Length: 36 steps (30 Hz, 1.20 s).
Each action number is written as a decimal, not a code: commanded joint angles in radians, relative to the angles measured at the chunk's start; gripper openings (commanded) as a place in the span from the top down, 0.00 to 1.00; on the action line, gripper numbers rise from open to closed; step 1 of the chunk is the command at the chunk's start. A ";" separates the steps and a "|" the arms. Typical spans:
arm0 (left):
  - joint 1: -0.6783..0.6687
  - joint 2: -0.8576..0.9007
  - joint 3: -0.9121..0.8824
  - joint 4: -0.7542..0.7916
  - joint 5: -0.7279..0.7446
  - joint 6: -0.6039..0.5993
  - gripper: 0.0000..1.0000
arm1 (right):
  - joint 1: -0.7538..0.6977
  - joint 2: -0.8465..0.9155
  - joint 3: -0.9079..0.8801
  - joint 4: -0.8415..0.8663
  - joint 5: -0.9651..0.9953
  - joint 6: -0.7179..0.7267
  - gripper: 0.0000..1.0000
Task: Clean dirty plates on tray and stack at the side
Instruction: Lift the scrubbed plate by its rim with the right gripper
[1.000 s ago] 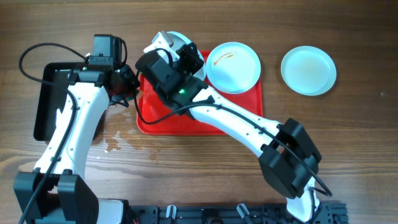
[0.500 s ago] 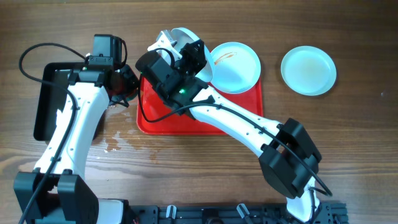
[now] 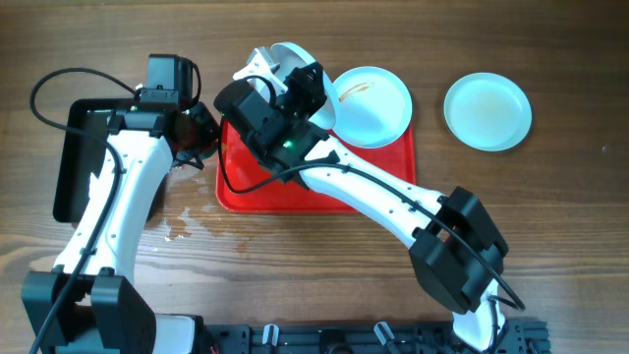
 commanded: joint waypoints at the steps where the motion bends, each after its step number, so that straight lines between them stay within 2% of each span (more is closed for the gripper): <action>1: 0.005 0.004 -0.006 0.003 0.012 0.015 0.96 | -0.001 -0.035 0.023 0.007 0.033 0.004 0.96; 10: 0.005 0.004 -0.006 0.003 0.012 0.015 0.96 | -0.003 -0.035 0.023 0.003 0.030 0.137 0.96; 21: 0.005 0.004 -0.006 0.003 0.012 0.016 0.96 | -0.003 -0.035 0.023 0.002 0.029 0.138 0.96; 30: 0.005 0.004 -0.006 0.003 0.012 0.016 0.96 | -0.003 -0.035 0.023 -0.004 0.029 0.206 0.96; 33: 0.005 0.004 -0.006 0.003 0.012 0.016 0.96 | -0.006 -0.035 0.022 -0.083 -0.003 0.312 0.96; 36: 0.005 0.004 -0.006 0.002 0.012 0.016 0.96 | -0.031 -0.035 0.022 -0.231 -0.174 0.491 0.96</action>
